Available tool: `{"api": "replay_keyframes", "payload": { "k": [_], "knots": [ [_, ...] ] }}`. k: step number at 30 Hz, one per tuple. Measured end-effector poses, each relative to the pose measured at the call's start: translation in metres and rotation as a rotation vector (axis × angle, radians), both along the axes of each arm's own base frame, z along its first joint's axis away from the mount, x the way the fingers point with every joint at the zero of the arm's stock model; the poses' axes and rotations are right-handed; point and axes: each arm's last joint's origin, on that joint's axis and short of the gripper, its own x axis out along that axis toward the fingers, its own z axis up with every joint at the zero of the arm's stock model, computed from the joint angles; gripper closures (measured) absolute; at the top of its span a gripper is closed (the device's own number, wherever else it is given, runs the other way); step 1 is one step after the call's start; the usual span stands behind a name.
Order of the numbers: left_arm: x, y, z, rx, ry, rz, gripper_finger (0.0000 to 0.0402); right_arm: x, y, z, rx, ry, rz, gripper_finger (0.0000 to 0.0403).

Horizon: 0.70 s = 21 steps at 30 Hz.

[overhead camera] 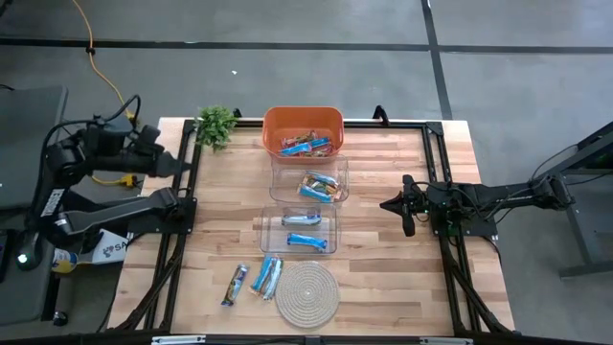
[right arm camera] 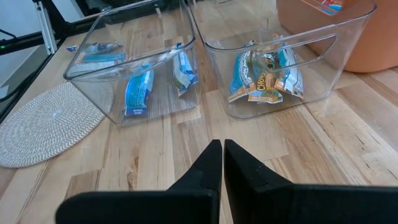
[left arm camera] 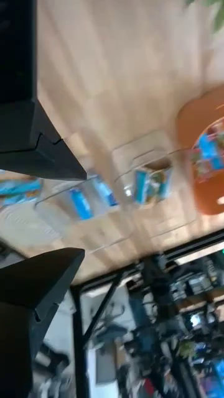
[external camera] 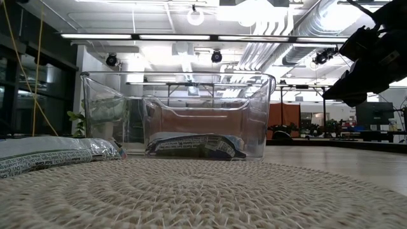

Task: Pick and place Granola Bars by type
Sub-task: Put the blue granola bar into the bottom transparent bin

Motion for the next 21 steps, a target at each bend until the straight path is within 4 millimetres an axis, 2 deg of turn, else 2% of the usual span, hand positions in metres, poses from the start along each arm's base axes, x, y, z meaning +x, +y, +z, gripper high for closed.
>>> {"api": "replay_keyframes", "payload": {
  "k": [11,21],
  "knots": [
    [0.006,-0.001,-0.036,-0.169,-0.022,-0.095,0.0216,0.0,0.0,0.0,0.0,0.0,0.0,0.0402],
    [0.02,0.007,-0.048,-0.176,-0.083,-0.134,0.0216,0.0,0.0,0.0,0.0,0.0,0.0,0.0402]
  ]
}}
